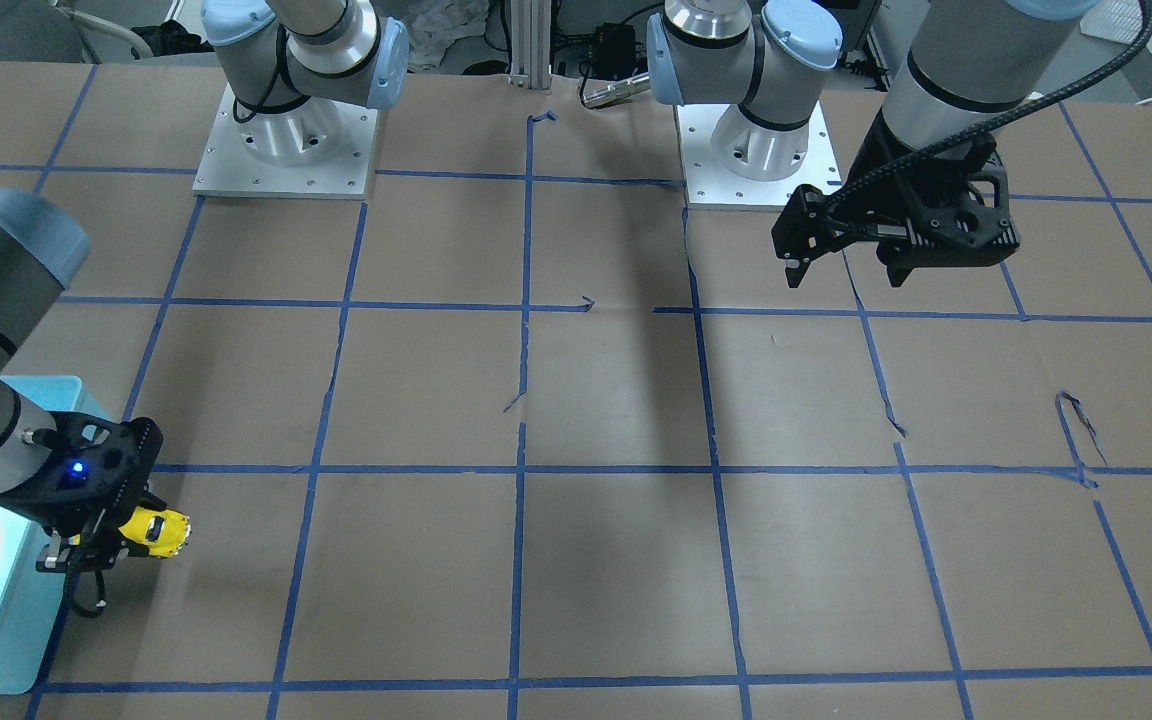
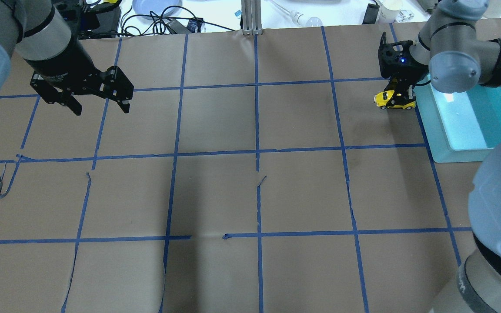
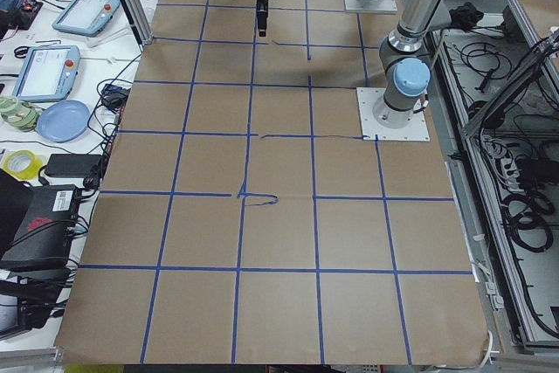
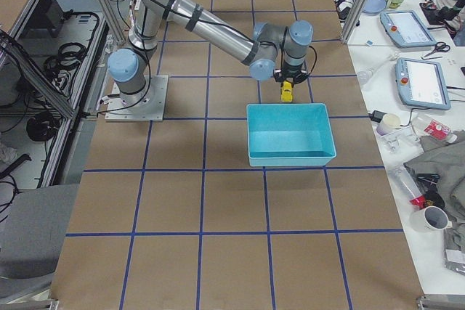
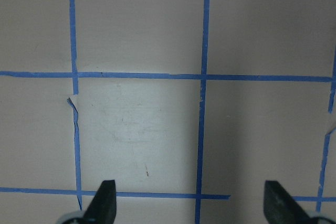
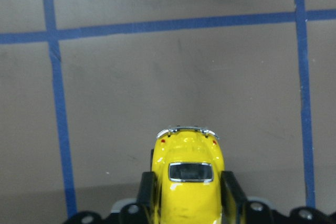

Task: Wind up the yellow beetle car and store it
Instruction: 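Lift the car with the right gripper and lower it into the tray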

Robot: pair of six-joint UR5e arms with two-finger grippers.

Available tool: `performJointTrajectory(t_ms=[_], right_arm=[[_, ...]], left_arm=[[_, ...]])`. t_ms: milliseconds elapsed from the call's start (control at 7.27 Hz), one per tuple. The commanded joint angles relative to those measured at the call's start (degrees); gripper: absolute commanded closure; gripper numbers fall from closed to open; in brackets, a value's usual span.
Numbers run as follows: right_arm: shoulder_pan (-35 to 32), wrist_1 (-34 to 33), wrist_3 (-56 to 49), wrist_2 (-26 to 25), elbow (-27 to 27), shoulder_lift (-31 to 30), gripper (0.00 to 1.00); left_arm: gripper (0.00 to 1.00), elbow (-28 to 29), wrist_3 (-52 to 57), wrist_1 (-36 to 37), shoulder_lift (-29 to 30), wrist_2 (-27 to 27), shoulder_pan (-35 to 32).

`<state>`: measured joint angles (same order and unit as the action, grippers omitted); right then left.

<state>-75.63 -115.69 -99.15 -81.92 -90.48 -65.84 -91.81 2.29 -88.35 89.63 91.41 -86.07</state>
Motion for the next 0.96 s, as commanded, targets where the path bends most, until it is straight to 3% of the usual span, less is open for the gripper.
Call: performJointTrajectory(t_ms=[0,275,550,825], right_arm=[[5.5,3.5,-1.2,-0.2,2.5,-1.9,1.0],[11.7,5.6,-7.3,-4.6,5.2,-1.6,1.0],[16.2,5.0,-10.4,-4.6,7.2,3.7,0.98],[16.4,0.8,-10.7,-3.7,6.5,7.3,0.94]], left_arm=[[0.0,-0.1,0.0,-0.1,-0.1,-0.2,0.0],[0.0,-0.1,0.1,-0.1,-0.1,-0.2,0.0],[0.0,0.0,0.1,0.0,0.1,-0.2,0.1],[0.0,0.0,0.1,0.0,0.1,-0.3,0.1]])
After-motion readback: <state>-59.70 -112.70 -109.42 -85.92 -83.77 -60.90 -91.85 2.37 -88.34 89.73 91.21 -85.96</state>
